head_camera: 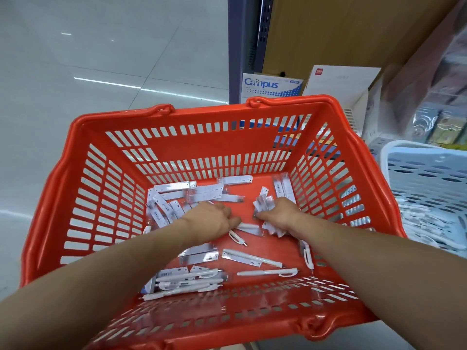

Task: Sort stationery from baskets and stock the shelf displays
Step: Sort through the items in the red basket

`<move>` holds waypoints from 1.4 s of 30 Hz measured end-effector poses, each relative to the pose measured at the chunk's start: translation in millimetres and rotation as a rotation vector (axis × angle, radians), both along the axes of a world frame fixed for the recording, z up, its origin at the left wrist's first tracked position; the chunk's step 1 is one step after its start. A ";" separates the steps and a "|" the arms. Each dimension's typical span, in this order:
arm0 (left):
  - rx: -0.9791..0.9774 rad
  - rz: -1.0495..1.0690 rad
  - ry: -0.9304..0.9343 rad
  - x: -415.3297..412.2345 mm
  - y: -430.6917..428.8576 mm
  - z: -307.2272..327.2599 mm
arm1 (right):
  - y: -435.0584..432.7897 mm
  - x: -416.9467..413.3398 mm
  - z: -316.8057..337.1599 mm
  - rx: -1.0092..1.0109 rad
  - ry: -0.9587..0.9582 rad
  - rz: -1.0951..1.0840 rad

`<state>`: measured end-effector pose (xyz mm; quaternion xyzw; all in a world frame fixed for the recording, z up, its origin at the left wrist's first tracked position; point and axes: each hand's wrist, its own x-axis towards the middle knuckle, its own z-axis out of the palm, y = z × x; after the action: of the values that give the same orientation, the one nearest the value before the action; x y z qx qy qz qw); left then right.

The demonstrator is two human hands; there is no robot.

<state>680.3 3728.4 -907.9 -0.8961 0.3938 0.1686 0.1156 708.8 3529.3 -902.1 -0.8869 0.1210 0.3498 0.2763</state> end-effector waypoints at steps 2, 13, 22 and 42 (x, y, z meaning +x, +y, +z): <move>0.008 -0.022 -0.020 -0.4 -7.9 -2.6 | 1.6 0.7 -0.2 -0.001 -0.024 0.009; 0.075 0.019 -0.021 4.5 -5.5 -13.2 | -11.7 0.6 34.2 -0.546 -0.162 0.541; -0.256 0.192 0.334 -31.3 -30.5 -11.5 | -18.8 -2.2 30.9 -0.424 -0.091 0.680; -0.832 1.054 0.732 5.2 1.6 28.4 | 7.0 6.9 39.9 0.639 0.293 -0.421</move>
<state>685.5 3730.0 -879.4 -0.8223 -0.0413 0.3253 -0.4651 715.7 3536.3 -862.2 -0.6531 0.2232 0.4283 0.5834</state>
